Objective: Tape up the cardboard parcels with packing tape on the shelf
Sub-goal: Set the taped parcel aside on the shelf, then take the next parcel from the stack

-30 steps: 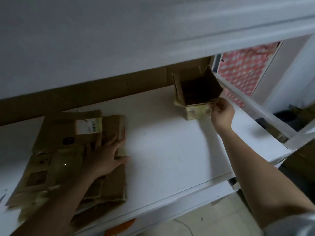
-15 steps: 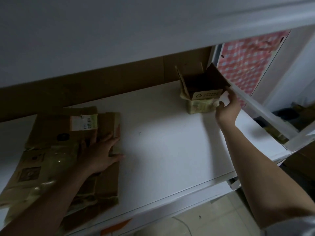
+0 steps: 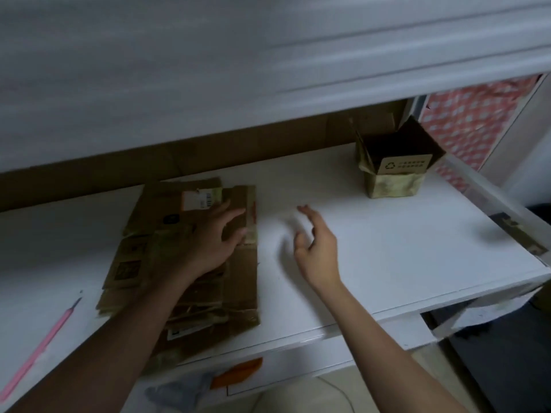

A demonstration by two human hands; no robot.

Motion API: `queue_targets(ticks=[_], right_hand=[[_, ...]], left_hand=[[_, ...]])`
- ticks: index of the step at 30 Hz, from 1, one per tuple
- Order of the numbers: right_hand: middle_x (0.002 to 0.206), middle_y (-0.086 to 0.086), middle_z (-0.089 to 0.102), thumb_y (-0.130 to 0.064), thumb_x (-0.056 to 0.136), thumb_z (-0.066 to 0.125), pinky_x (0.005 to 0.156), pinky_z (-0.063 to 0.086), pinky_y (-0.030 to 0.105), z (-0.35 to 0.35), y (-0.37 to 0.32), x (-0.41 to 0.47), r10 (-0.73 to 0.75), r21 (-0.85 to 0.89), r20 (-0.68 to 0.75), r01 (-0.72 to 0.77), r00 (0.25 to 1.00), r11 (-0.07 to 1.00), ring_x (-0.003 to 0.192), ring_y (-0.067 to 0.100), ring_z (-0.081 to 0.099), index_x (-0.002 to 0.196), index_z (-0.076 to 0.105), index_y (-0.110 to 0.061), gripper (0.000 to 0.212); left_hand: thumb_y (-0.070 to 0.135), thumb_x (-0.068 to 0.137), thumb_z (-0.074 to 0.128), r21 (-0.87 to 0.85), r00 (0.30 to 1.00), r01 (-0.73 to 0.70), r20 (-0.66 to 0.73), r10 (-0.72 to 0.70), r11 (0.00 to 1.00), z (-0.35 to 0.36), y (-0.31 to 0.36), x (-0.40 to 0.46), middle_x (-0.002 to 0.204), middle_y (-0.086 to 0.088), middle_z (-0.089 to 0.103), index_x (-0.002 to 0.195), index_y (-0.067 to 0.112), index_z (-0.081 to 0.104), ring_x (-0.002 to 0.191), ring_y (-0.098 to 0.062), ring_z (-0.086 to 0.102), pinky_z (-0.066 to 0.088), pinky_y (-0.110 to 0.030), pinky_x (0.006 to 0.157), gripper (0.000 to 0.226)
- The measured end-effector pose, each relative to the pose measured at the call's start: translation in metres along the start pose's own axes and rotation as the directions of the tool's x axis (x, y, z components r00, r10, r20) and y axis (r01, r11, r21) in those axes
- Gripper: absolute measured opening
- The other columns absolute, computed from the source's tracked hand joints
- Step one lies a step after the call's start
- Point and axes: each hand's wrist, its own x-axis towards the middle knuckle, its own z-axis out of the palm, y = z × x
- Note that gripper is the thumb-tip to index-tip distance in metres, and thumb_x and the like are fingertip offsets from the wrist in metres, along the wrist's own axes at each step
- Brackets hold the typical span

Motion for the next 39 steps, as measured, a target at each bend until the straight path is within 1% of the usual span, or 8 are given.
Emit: queue_targets(ticks=[5, 11, 15, 22, 26, 30, 34, 39], right_hand=[[0.138, 0.008, 0.056, -0.034, 0.099, 0.054, 0.097, 0.03, 0.009, 0.046, -0.04, -0.021, 0.153, -0.075, 0.315, -0.136, 0.937, 0.988, 0.128, 0.02, 0.051, 0.138, 0.052, -0.008, 0.047], [0.158, 0.022, 0.021, -0.04, 0.1, 0.046, 0.12, 0.01, 0.044, 0.073, -0.062, -0.032, 0.19, -0.485, 0.288, -0.028, 0.938, 0.874, 0.148, 0.036, 0.008, 0.143, 0.046, -0.019, 0.049], [0.163, 0.012, 0.001, -0.022, 0.096, 0.047, 0.118, -0.006, 0.052, 0.088, -0.095, -0.037, 0.095, -0.608, 0.364, 0.16, 0.926, 0.778, 0.148, 0.039, -0.01, 0.139, 0.051, -0.029, 0.044], [0.145, 0.01, 0.05, -0.054, 0.096, 0.044, 0.119, 0.018, 0.044, 0.143, -0.147, -0.066, 0.138, -0.488, 0.288, 0.021, 0.948, 0.873, 0.147, 0.033, 0.018, 0.135, 0.055, -0.018, 0.054], [0.116, 0.007, 0.069, -0.02, 0.091, 0.063, 0.09, 0.054, 0.046, 0.19, -0.187, -0.09, 0.135, -0.165, 0.208, -0.101, 0.969, 0.981, 0.104, 0.025, 0.065, 0.14, 0.046, -0.016, 0.052], [0.102, 0.003, 0.073, -0.005, 0.09, 0.056, 0.072, 0.056, 0.035, 0.238, -0.224, -0.104, 0.062, -0.05, 0.1, -0.057, 0.993, 0.997, 0.081, 0.013, 0.066, 0.136, 0.052, -0.021, 0.049], [0.109, -0.004, 0.07, 0.0, 0.092, 0.058, 0.082, 0.056, 0.023, 0.282, -0.263, -0.125, -0.061, 0.112, 0.118, 0.048, 0.991, 0.993, 0.093, 0.0, 0.067, 0.128, 0.06, -0.017, 0.04], [0.112, -0.023, 0.061, 0.0, 0.093, 0.06, 0.087, 0.053, 0.016, 0.323, -0.293, -0.141, -0.237, 0.062, 0.204, 0.229, 0.95, 0.972, 0.102, -0.012, 0.06, 0.122, 0.065, -0.017, 0.035]], left_hand=[[0.029, 0.099, 0.055, 0.052, 0.988, -0.025, -0.154, 0.033, 0.998, -0.025, -0.019, -0.021, 0.158, 0.0, 0.03, 0.142, 0.025, 0.049, 0.148, -0.02, 0.02, 0.022, -0.038, 0.118, 0.044], [0.086, 0.072, 0.039, 0.265, 0.957, 0.285, -0.029, -0.287, 0.921, -0.056, -0.069, -0.044, 0.162, -0.001, 0.017, 0.153, 0.039, 0.015, 0.148, -0.034, 0.014, 0.02, -0.063, 0.114, 0.096], [0.07, 0.086, 0.045, 0.198, 0.977, 0.214, -0.043, -0.21, 0.957, -0.066, -0.091, -0.055, 0.152, 0.0, 0.039, 0.149, 0.036, 0.032, 0.135, -0.028, 0.04, 0.037, -0.05, 0.108, 0.072], [0.038, 0.097, 0.055, 0.001, 0.997, 0.045, -0.062, -0.045, 0.999, -0.104, -0.132, -0.088, 0.132, 0.004, 0.06, 0.128, 0.025, 0.061, 0.114, -0.019, 0.058, 0.048, -0.033, 0.092, 0.034], [0.024, 0.098, 0.058, -0.38, 0.993, 0.099, 0.092, -0.069, 0.92, -0.129, -0.181, -0.12, 0.135, -0.001, 0.058, 0.136, 0.02, 0.056, 0.107, -0.015, 0.062, 0.055, -0.028, 0.081, 0.039], [0.03, 0.099, 0.056, -0.45, 0.998, 0.058, 0.01, -0.061, 0.891, -0.164, -0.239, -0.153, 0.141, 0.004, 0.052, 0.141, 0.025, 0.049, 0.126, -0.016, 0.054, 0.043, -0.02, 0.091, 0.043], [0.046, 0.097, 0.051, -0.397, 0.971, 0.098, -0.163, -0.176, 0.913, -0.206, -0.3, -0.177, 0.161, 0.006, 0.023, 0.154, 0.029, 0.022, 0.145, -0.02, 0.029, 0.031, -0.035, 0.113, 0.066], [0.045, 0.096, 0.054, -0.512, 0.887, 0.112, -0.335, -0.318, 0.851, -0.243, -0.353, -0.203, 0.165, 0.002, 0.0, 0.156, 0.034, -0.002, 0.15, -0.023, 0.013, 0.021, -0.029, 0.106, 0.083]])
